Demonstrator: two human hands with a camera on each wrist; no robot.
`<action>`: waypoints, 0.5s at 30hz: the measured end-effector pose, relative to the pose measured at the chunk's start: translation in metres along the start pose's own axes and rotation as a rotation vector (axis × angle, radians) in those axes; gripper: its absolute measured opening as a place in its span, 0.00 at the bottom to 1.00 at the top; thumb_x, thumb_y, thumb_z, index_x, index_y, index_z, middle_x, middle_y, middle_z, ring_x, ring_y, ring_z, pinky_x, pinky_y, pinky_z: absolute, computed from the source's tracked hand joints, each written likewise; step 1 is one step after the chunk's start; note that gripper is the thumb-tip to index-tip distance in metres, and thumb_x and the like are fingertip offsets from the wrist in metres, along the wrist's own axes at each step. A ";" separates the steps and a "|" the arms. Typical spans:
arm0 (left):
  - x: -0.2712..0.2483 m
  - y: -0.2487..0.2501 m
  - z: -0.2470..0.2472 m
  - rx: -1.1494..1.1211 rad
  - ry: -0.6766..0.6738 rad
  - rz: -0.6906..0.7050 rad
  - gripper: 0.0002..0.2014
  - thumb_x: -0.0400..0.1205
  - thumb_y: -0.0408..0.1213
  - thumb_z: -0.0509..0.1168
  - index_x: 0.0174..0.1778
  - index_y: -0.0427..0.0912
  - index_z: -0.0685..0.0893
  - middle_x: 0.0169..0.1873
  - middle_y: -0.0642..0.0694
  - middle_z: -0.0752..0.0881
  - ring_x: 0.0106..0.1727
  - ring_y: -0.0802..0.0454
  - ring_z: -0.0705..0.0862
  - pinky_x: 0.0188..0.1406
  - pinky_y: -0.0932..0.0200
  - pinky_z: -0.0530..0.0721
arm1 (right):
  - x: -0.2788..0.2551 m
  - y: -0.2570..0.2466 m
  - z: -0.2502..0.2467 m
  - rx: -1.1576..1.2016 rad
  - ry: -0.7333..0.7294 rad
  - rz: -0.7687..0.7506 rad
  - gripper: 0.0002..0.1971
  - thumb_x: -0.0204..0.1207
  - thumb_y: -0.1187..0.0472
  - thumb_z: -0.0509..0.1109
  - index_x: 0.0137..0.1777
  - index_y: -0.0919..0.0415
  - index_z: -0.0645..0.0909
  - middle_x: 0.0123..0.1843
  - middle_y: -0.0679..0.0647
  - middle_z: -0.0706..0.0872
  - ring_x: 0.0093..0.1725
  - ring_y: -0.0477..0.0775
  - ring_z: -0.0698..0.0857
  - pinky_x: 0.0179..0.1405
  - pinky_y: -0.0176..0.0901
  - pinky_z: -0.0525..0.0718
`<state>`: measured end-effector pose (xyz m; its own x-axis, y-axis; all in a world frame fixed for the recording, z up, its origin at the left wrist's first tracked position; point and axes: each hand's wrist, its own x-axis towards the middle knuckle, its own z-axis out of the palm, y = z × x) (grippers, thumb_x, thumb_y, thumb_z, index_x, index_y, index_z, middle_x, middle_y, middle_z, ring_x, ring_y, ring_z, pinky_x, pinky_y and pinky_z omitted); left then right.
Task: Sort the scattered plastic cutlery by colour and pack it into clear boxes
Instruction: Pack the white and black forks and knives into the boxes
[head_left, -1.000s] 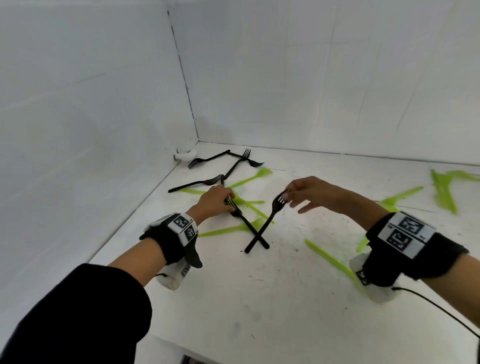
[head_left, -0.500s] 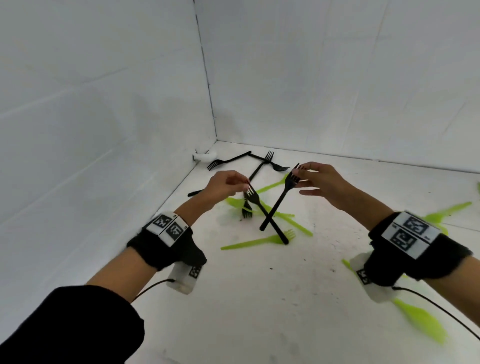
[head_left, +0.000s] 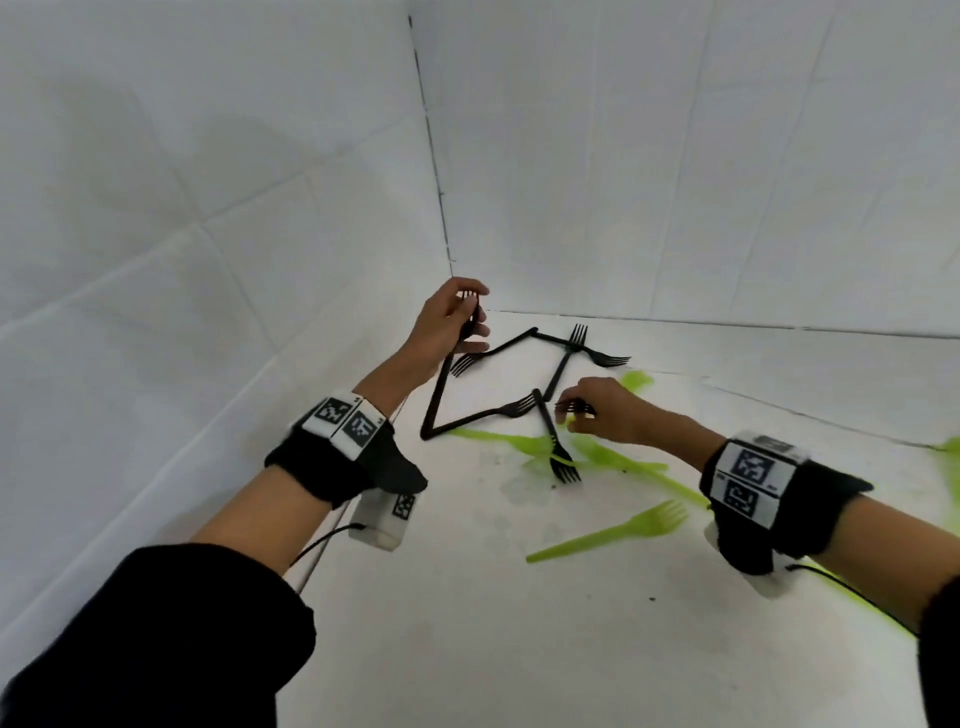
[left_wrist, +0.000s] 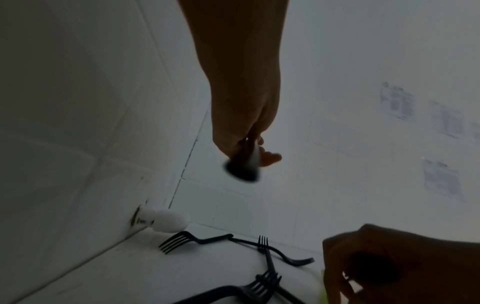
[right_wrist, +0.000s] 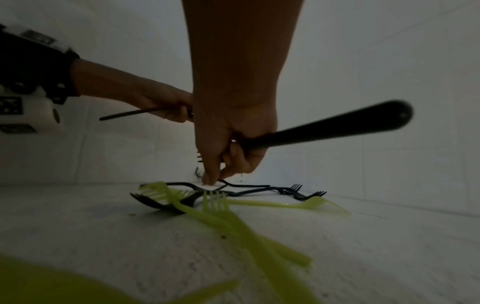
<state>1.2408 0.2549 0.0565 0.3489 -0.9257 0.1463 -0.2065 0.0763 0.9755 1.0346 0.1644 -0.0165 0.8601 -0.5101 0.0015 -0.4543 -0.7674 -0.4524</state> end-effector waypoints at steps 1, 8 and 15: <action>0.006 -0.005 0.002 0.060 -0.012 0.009 0.10 0.88 0.31 0.51 0.55 0.45 0.77 0.36 0.48 0.77 0.30 0.60 0.82 0.28 0.66 0.83 | 0.004 0.000 0.004 -0.077 -0.025 -0.020 0.09 0.75 0.65 0.70 0.55 0.62 0.84 0.36 0.43 0.72 0.42 0.51 0.76 0.46 0.37 0.74; 0.038 -0.043 0.020 0.414 -0.186 -0.089 0.08 0.84 0.30 0.59 0.57 0.41 0.77 0.39 0.46 0.87 0.22 0.67 0.75 0.20 0.73 0.69 | 0.026 -0.004 0.013 0.044 0.106 0.331 0.09 0.72 0.52 0.74 0.39 0.57 0.82 0.47 0.59 0.88 0.51 0.58 0.84 0.44 0.45 0.77; 0.047 -0.063 0.029 0.804 -0.430 -0.127 0.14 0.77 0.33 0.71 0.56 0.33 0.84 0.48 0.39 0.85 0.44 0.51 0.81 0.24 0.80 0.70 | 0.044 -0.003 0.026 0.088 0.088 0.566 0.17 0.68 0.50 0.76 0.49 0.63 0.83 0.46 0.56 0.83 0.50 0.55 0.81 0.39 0.40 0.73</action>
<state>1.2439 0.1955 -0.0025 0.0758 -0.9798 -0.1850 -0.8191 -0.1670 0.5488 1.0799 0.1543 -0.0389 0.4650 -0.8647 -0.1900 -0.8136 -0.3328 -0.4768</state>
